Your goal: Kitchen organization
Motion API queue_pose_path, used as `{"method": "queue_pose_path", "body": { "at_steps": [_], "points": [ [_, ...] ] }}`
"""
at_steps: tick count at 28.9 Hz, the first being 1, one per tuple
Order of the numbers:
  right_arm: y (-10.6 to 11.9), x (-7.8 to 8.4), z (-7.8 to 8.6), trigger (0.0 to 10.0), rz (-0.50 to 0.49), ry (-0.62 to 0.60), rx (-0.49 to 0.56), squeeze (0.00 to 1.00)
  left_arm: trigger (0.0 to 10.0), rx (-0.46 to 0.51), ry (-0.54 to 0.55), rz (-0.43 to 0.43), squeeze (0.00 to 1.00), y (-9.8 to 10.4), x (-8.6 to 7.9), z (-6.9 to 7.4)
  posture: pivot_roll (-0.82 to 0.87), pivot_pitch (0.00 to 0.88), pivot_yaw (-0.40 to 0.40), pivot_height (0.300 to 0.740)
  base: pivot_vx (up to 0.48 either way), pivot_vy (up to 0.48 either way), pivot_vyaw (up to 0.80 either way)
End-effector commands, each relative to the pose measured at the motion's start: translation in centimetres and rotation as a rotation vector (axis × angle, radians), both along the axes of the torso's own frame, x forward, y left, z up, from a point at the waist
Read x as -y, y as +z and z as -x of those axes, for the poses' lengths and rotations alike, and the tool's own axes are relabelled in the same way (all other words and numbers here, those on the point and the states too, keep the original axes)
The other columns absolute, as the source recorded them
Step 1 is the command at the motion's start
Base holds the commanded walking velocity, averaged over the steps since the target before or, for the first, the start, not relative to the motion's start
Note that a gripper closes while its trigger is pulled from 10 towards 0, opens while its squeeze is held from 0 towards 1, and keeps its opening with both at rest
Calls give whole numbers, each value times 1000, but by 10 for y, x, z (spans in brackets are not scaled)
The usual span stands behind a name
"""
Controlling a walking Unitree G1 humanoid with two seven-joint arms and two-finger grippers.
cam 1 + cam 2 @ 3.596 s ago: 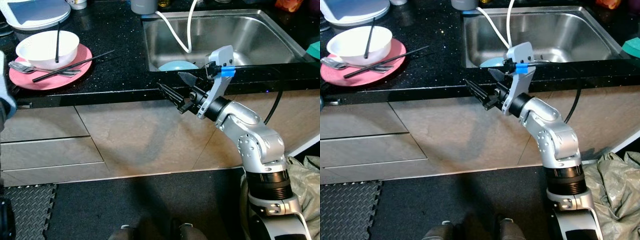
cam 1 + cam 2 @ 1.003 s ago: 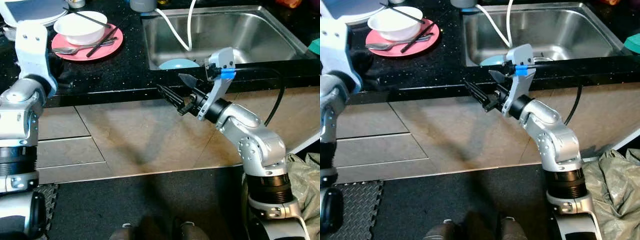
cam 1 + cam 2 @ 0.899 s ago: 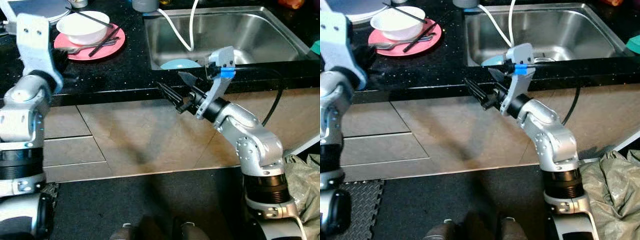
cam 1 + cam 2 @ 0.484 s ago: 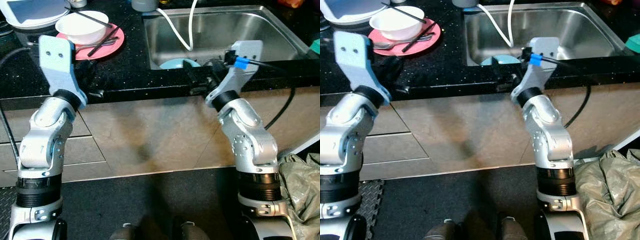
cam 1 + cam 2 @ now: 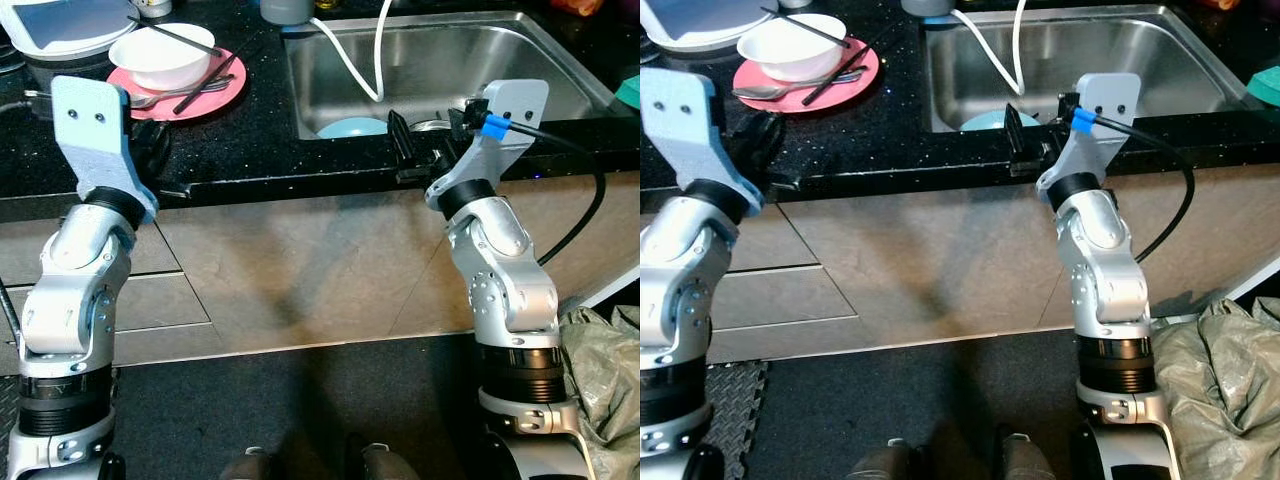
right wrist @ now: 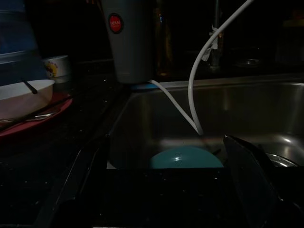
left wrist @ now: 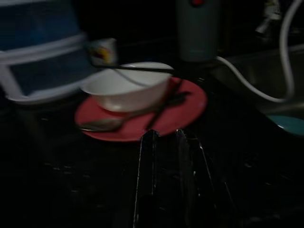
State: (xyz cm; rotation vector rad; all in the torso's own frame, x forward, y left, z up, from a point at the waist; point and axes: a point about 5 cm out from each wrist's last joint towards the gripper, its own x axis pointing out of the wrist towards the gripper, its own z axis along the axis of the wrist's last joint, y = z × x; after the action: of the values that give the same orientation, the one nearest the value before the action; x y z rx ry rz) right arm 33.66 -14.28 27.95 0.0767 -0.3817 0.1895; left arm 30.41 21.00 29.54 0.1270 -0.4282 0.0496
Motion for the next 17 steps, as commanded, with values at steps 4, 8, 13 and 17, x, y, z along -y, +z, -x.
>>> {"method": "queue_pose_path", "body": {
  "at_steps": [4, 8, 13, 17],
  "points": [
    [-6, -5, -1, 10000, 12, 20, -19, 0, 10000, 9, 25, -27, 0, 2, -7, 3, 38, 195, 27, 740, 0, 0, 0],
    [-7, -5, -1, 10000, 14, 27, -24, 0, 10000, 8, 46, -31, 0, 0, -7, 4, 35, 193, 28, 740, 0, 0, 0],
    [-9, -7, 0, 10000, 18, 40, -33, 0, 10000, -12, 41, -21, 0, -2, -6, 3, 34, 190, 28, 740, 0, 0, 0],
    [-10, -8, 0, 10000, 19, 44, -36, 0, 10000, -18, 12, -32, 0, -4, -3, 3, 34, 188, 26, 740, 0, 0, 0]
  ]
}}
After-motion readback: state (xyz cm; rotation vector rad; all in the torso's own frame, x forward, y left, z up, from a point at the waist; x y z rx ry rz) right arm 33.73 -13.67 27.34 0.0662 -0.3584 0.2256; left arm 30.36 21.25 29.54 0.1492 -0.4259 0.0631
